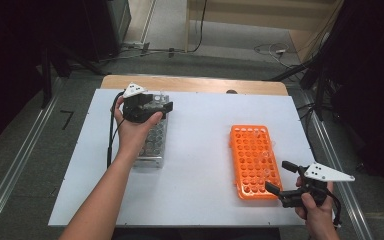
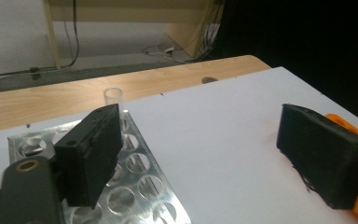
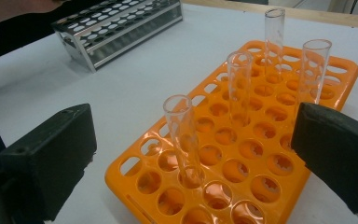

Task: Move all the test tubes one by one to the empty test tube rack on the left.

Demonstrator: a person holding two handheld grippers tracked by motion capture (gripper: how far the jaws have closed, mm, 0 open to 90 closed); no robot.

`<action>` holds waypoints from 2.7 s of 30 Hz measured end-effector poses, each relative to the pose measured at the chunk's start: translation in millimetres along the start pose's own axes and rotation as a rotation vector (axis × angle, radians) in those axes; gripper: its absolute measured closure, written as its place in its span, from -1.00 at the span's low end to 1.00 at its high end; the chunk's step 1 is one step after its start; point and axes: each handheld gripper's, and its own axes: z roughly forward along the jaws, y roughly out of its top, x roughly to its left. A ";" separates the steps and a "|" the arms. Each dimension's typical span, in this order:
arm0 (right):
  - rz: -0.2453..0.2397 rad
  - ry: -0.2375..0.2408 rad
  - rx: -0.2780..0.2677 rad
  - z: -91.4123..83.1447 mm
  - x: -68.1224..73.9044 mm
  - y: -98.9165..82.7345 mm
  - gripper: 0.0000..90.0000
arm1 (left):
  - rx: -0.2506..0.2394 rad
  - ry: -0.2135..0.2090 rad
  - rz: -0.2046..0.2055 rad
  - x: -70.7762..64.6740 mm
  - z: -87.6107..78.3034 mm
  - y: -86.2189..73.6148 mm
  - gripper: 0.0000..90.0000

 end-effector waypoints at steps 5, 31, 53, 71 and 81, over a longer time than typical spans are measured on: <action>-0.004 0.006 0.015 2.9 0.4 -1.5 -1.00 | -0.012 -0.044 0.007 -13.2 -20.3 -6.5 -1.00; -0.014 0.042 0.145 20.3 3.0 -8.4 -0.52 | -0.010 -0.120 0.051 -72.7 -91.0 -67.4 -1.00; -0.042 -0.054 0.194 28.9 6.7 -16.3 0.37 | 0.017 -0.171 0.054 -86.9 -92.2 -95.5 -1.00; -0.061 -0.057 0.166 31.7 6.8 -18.5 0.63 | 0.022 -0.178 0.048 -87.6 -90.5 -96.1 -1.00; -0.046 -0.055 0.156 25.6 7.8 -11.1 0.63 | 0.018 -0.176 0.053 -87.6 -91.0 -95.8 -1.00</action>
